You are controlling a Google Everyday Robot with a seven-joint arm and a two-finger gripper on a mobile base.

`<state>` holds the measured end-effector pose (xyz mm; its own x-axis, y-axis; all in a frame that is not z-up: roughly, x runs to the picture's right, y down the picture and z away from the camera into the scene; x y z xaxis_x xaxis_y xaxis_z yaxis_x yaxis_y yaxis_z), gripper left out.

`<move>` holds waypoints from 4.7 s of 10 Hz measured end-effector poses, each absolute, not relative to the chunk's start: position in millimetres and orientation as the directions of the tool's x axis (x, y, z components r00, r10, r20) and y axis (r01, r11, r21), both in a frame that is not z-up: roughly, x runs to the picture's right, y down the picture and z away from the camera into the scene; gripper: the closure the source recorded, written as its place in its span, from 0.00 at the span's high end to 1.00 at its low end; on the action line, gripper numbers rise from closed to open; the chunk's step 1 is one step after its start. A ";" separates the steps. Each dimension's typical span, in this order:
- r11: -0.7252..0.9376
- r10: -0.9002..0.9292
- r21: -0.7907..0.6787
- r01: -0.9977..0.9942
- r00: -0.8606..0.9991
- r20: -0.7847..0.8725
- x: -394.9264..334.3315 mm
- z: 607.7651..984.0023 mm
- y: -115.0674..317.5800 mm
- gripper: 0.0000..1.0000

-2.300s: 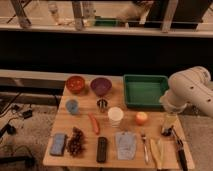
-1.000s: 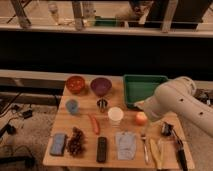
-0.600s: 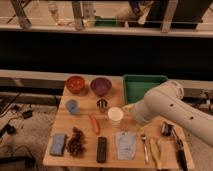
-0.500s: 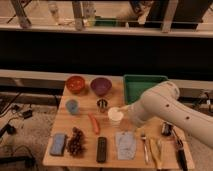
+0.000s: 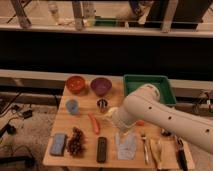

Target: Wipe red bowl with sponge

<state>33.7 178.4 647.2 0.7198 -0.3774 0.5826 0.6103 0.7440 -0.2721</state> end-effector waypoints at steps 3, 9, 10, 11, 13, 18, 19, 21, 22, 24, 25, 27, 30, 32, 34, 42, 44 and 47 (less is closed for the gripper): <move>0.724 -0.396 -0.230 0.650 0.665 0.633 0.0 638.3 188.9 0.80; 0.687 -0.459 -0.146 0.712 0.580 0.673 -64.1 626.9 202.1 0.80; 0.679 -0.469 -0.130 0.723 0.563 0.680 -74.7 623.0 204.2 0.80; 0.673 -0.478 -0.117 0.731 0.550 0.685 -82.4 619.3 206.3 0.80; 0.660 -0.493 -0.093 0.746 0.522 0.696 -96.2 611.6 211.6 0.80; 0.626 -0.520 -0.051 0.778 0.465 0.716 -122.2 599.6 225.2 0.80; 0.618 -0.523 -0.051 0.785 0.458 0.719 -131.1 601.2 229.0 0.80; 0.597 -0.533 -0.054 0.801 0.445 0.720 -155.2 611.3 238.2 0.80; 0.587 -0.536 -0.056 0.808 0.439 0.721 -169.4 616.1 242.4 0.80; 0.579 -0.538 -0.058 0.814 0.434 0.723 -193.9 623.7 246.0 0.80; 0.572 -0.539 -0.058 0.818 0.428 0.726 -214.5 628.1 248.1 0.80; 0.564 -0.529 -0.067 0.823 0.422 0.737 -234.5 632.5 255.5 0.80; 0.555 -0.510 -0.083 0.828 0.417 0.753 -249.5 635.5 267.1 0.80; 0.547 -0.505 -0.082 0.833 0.406 0.762 -262.1 634.4 274.9 0.80; 0.543 -0.504 -0.070 0.837 0.392 0.770 -277.5 637.2 280.7 0.80; 0.611 -0.520 -0.013 0.792 0.414 0.747 -317.0 680.2 267.8 0.80; 0.602 -0.526 -0.012 0.798 0.408 0.746 -321.7 695.0 271.5 0.80; 0.567 -0.564 0.003 0.823 0.386 0.730 -323.2 718.6 267.3 0.80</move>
<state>-323.2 267.3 718.6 0.3863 -0.5642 0.7297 0.8234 0.5675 0.0028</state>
